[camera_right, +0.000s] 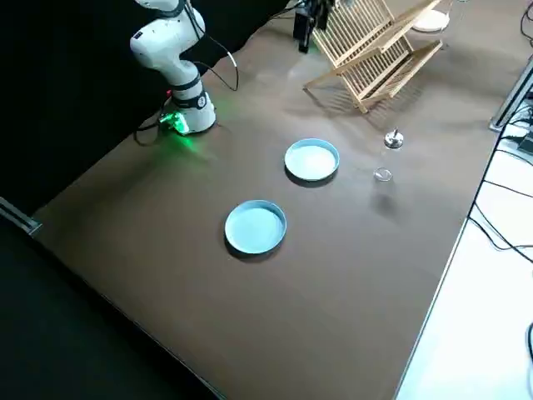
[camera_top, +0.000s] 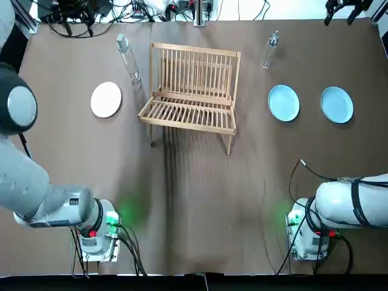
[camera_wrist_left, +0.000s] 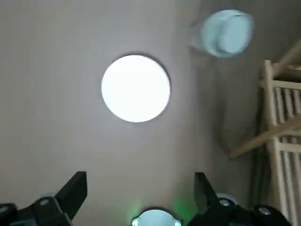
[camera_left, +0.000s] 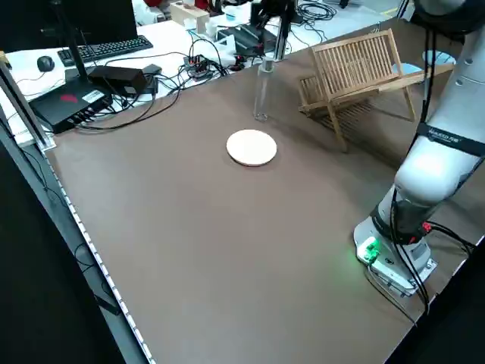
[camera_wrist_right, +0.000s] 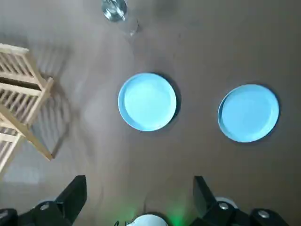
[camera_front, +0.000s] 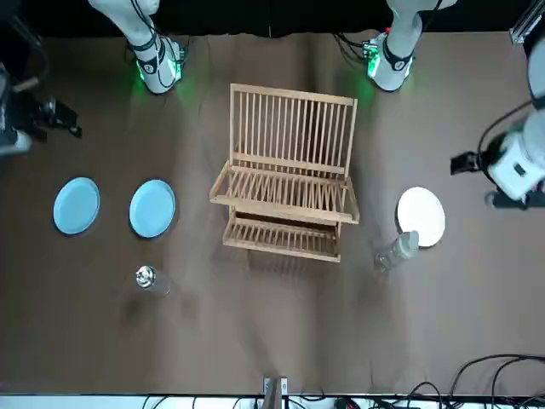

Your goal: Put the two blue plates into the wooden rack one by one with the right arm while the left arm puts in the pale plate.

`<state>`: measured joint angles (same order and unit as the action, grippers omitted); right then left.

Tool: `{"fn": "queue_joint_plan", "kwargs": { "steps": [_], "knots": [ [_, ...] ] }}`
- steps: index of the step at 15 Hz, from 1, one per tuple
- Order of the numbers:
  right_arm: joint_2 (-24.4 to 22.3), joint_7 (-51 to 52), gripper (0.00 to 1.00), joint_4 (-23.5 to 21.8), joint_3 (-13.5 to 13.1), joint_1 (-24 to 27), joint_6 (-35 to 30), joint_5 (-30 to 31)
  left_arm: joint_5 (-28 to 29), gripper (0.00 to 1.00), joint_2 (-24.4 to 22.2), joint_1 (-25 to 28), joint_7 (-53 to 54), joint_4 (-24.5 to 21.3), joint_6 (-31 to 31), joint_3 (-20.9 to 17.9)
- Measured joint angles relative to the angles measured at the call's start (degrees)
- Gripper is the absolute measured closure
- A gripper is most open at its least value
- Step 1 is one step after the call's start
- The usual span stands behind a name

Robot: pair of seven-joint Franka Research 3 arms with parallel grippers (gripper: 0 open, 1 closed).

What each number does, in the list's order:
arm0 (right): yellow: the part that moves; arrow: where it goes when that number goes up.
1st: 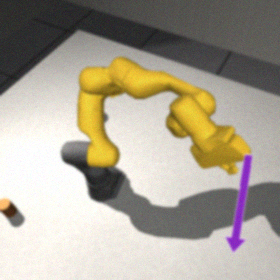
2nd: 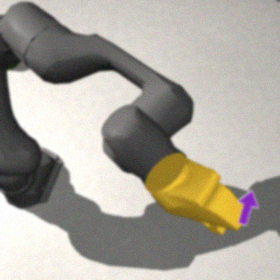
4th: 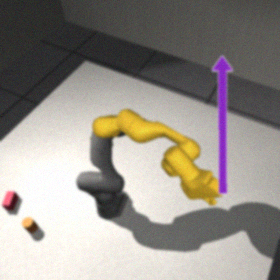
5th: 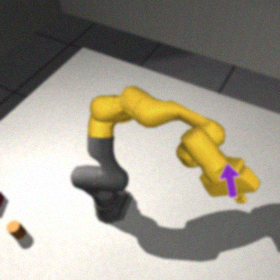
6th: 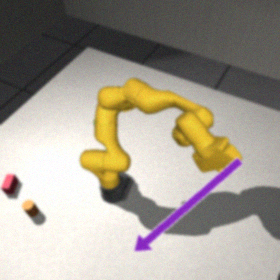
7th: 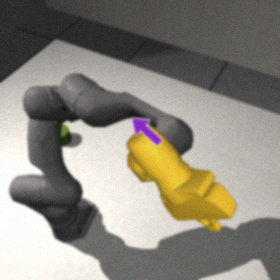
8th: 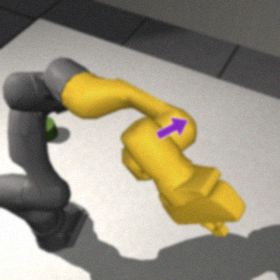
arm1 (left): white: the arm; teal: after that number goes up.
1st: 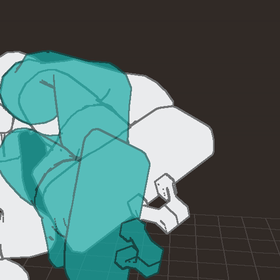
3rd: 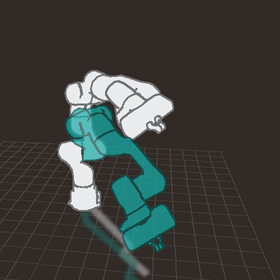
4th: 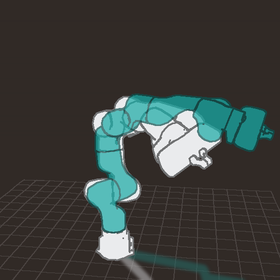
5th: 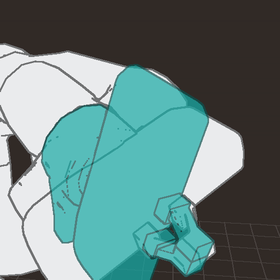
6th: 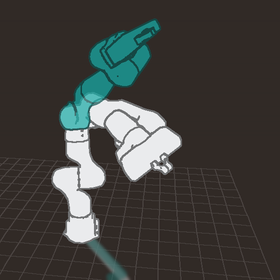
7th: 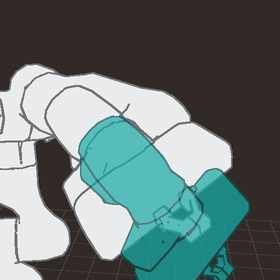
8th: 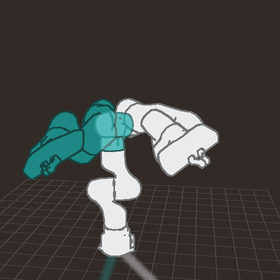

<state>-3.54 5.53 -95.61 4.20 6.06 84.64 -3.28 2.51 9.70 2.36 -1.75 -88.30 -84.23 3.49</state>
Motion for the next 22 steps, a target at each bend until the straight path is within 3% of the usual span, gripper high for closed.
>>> {"fn": "queue_joint_plan", "kwargs": {
  "steps": [2,4,11,13,14,16,18,22],
  "knots": [
    [3.56,0.01,0.03,-0.55,-0.24,0.98,0.35,-0.28,0.0,0.0,2.89,3.56,1.31,-0.01,-0.2,-0.07],
    [7.96,0.06,0.12,-0.82,-0.37,2.11,1.44,-0.39,0.01,0.0,5.39,6.16,5.31,-0.08,-0.23,-0.14],
    [23.14,4.72,0.1,-1.88,-0.62,5.6,15.31,-0.46,0.01,0.0,15.64,10.6,11.58,-0.53,-1.9,-0.17],
    [25.37,5.73,0.13,-4.19,-0.63,5.89,20.86,-0.47,0.01,0.0,18.18,10.59,12.66,-0.63,-4.05,-0.1],
    [26.24,6.55,0.22,-6.13,-0.63,5.9,24.19,-0.47,0.01,0.0,19.17,10.58,13.25,-0.8,-5.17,-0.07],
    [27.98,10.71,0.3,-11.82,-0.67,6.1,30.74,-0.46,0.01,0.0,20.98,10.76,16.48,-3.05,-9.57,-0.06],
    [28.26,12.19,0.4,-14.63,-0.71,6.54,32.55,-0.46,0.01,0.0,22.01,11.93,19.67,-5.66,-13.51,-0.08],
    [29.47,12.71,0.42,-17.87,-0.71,6.6,37.2,-0.45,0.01,0.0,24.54,15.17,25.83,-10.59,-20.17,-0.08]
  ]
}}
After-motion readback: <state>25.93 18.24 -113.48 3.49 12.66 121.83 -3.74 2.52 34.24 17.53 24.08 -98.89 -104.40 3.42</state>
